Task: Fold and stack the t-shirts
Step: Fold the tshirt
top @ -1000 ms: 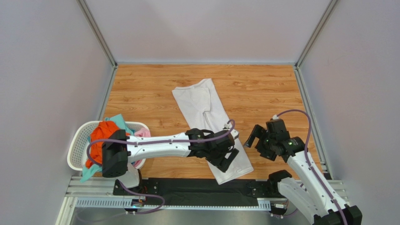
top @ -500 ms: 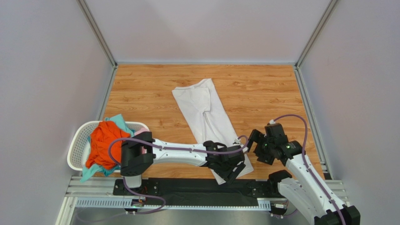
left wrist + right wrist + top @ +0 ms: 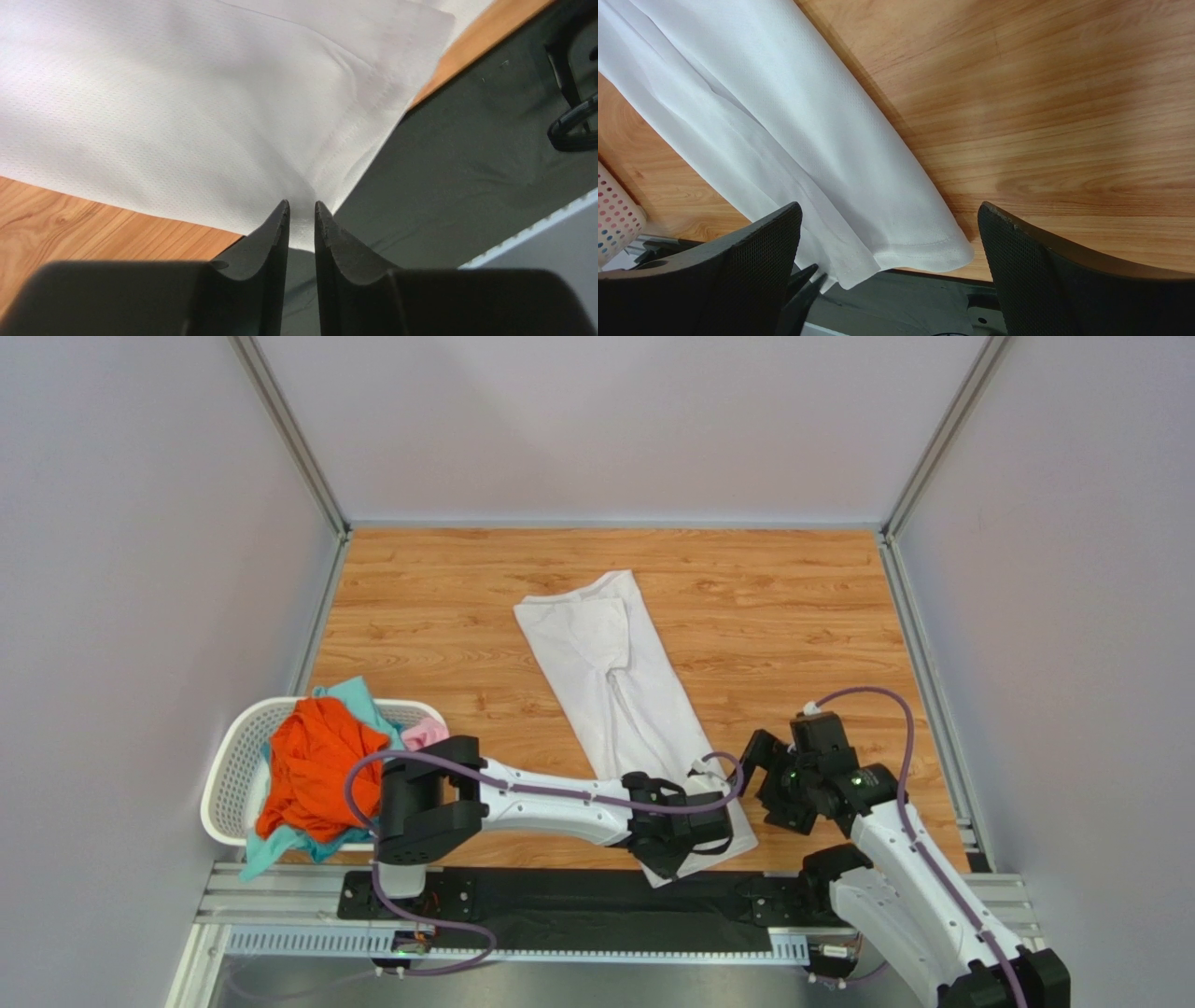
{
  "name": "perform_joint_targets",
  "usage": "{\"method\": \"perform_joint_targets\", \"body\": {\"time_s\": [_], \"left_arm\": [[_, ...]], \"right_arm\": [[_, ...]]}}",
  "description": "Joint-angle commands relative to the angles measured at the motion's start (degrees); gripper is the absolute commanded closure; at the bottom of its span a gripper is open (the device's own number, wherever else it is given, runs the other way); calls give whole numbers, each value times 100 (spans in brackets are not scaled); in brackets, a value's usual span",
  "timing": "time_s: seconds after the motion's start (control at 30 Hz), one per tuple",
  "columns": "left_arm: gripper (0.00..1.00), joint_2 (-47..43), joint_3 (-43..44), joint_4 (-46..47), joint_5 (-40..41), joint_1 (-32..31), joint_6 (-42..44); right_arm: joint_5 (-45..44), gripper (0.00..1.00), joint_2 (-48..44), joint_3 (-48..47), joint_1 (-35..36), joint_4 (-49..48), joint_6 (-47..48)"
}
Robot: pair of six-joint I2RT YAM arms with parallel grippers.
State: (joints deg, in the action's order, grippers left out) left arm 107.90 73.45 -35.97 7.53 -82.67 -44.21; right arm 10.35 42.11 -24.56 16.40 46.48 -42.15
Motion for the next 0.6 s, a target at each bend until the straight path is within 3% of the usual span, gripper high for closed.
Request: {"method": "perform_joint_targets", "body": {"time_s": [0.0,0.03,0.07,0.57], "left_arm": [[81,21,64,-147,389,41,-220],[95,12,55,-217,416,41,-237],[100,3,55,-244,442,32,-246],[98,-357,-752,-78,-146,23,-396]], "right_arm": [[494,3,-168,126,21,-78,-3],[512,3,-185,196,21,-86,-21],[555,4,-203,223,12,-86,-21],[731,5,-291,355,21,19,14]]}}
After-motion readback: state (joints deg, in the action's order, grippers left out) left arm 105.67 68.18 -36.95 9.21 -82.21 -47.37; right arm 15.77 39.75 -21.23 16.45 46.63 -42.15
